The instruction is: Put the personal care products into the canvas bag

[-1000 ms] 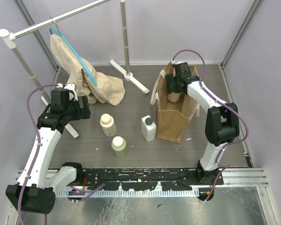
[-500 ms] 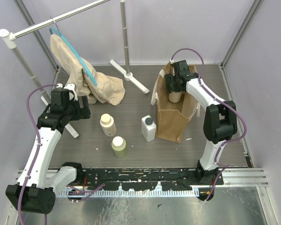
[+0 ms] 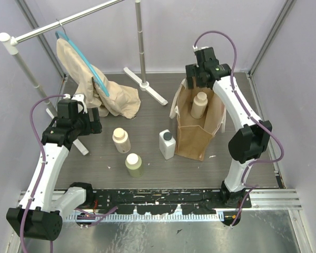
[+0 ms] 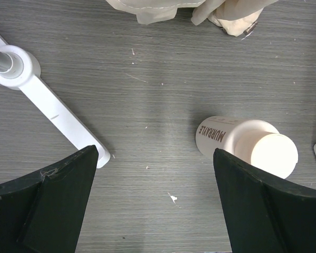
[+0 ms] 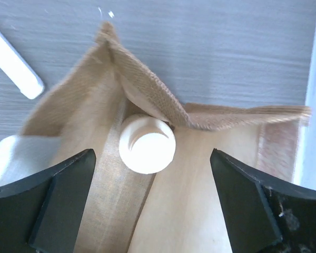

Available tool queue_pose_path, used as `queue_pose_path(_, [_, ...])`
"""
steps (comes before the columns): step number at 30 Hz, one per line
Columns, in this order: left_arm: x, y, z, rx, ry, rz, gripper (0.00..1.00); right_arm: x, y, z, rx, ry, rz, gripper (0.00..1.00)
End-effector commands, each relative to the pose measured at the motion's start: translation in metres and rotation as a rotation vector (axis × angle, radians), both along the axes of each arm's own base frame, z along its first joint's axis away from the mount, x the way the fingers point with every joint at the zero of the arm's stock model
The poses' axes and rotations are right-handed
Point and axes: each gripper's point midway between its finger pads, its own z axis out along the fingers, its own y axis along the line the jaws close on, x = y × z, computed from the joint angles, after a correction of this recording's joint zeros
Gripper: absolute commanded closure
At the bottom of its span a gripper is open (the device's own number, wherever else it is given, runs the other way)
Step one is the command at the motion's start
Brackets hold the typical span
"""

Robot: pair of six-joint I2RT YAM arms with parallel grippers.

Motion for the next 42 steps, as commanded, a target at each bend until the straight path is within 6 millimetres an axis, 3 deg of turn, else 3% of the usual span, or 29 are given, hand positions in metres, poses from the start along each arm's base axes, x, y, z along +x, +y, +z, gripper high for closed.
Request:
queue_pose_path(1, [0.002,-0.003,0.006,-0.017,-0.019,-0.004,0.02,-0.034,0.018,0.094,-0.013,-0.157,0.05,0.02])
queue_pose_path(3, [0.002,-0.003,0.007,-0.017,-0.024,-0.005,0.02,-0.048,0.046,0.114,-0.021,-0.201,0.123,0.0])
queue_pose_path(5, [0.001,-0.001,0.006,-0.011,-0.025,0.005,0.02,-0.067,0.085,0.132,-0.017,-0.244,0.223,0.0])
queue_pose_path(8, [-0.002,0.006,0.007,0.011,-0.028,0.028,0.02,-0.092,0.135,0.141,0.011,-0.257,0.357,0.0])
queue_pose_path(12, [-0.008,0.009,0.007,0.023,-0.028,0.036,0.02,-0.114,0.178,0.127,0.06,-0.202,0.479,0.0])
queue_pose_path(16, [-0.015,0.008,0.008,0.018,-0.032,0.031,0.02,-0.131,0.201,0.09,0.055,-0.115,0.546,0.0])
queue_pose_path(22, [-0.022,0.008,0.003,0.016,-0.027,0.028,0.02,-0.155,0.219,0.026,0.017,0.029,0.614,0.0])
queue_pose_path(26, [-0.024,0.01,0.003,0.024,-0.03,0.026,0.02,-0.177,0.226,-0.004,0.013,0.131,0.654,0.0])
queue_pose_path(36, [-0.024,0.01,0.002,0.026,-0.03,0.025,0.02,-0.2,0.204,-0.049,-0.056,0.259,0.631,0.0])
queue_pose_path(42, [-0.023,0.009,0.001,0.026,-0.027,0.023,0.02,-0.202,0.193,-0.06,-0.089,0.273,0.612,0.0])
